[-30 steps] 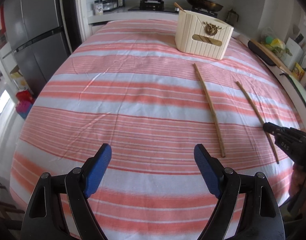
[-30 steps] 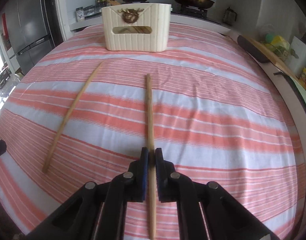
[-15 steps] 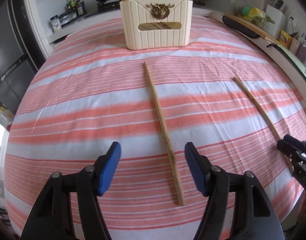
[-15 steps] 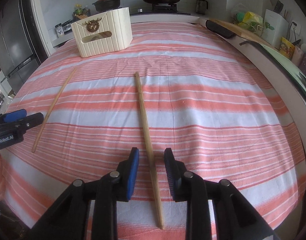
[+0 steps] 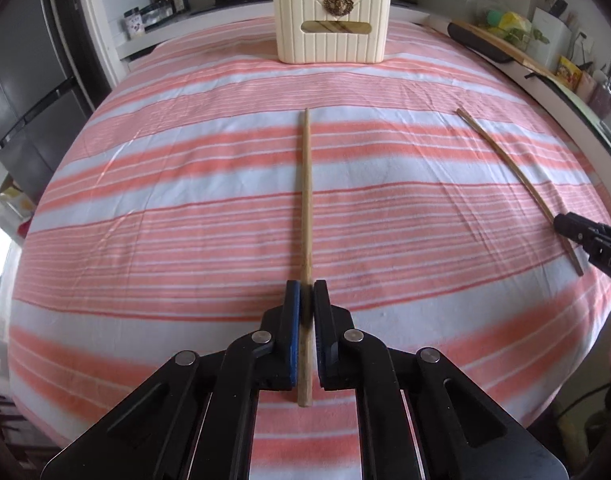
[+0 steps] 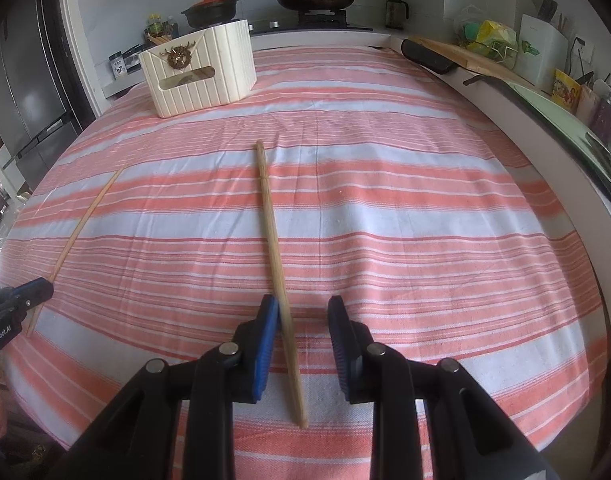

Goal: Organize utensils

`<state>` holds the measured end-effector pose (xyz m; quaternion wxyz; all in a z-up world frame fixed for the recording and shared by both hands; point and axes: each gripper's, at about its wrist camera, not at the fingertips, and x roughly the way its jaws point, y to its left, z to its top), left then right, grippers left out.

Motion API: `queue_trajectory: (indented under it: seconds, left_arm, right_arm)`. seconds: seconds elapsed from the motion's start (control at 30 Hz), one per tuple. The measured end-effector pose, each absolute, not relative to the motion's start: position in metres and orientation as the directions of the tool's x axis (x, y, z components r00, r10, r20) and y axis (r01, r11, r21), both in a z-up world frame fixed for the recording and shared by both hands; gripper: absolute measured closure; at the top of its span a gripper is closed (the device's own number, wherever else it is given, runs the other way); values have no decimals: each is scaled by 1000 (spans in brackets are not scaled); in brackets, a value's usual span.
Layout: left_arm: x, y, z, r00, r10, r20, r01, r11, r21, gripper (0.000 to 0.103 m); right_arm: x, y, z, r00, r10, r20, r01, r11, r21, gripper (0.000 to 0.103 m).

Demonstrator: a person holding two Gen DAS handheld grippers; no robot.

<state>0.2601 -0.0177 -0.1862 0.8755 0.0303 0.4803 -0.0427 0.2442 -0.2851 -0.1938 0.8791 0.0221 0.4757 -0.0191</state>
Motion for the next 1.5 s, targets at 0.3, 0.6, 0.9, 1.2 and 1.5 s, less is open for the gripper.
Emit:
queue_trajectory:
  seconds: [0.3,0.6,0.9,1.2,1.5]
  left_arm:
    - [273,8,-165,525,-167,-834,168,982,-90,34]
    - [327,3,-184,449,-171,-877,258,965,-57,34]
    - [369,-8,-194,415,-139,-899,285,958,-17,43]
    - [414,-27,-191,382,-149,-912,294,955,-33,88]
    - [418,-20,-166,448,-187,-874,255,964,-75,99]
  right_arm:
    - [250,-273,-167,511,50,-858,-112,994,-9,52]
    - [278,-264,-181,414,57,-909,-216,976,-37,52]
    - [334,-261,-201,361,70,-930,-246,969,-23,60]
    - [412,-248,-204,379,66,-923,-237,971,-28,80]
    - [433,-250,-186,426,123,-897,-180,982,49,96]
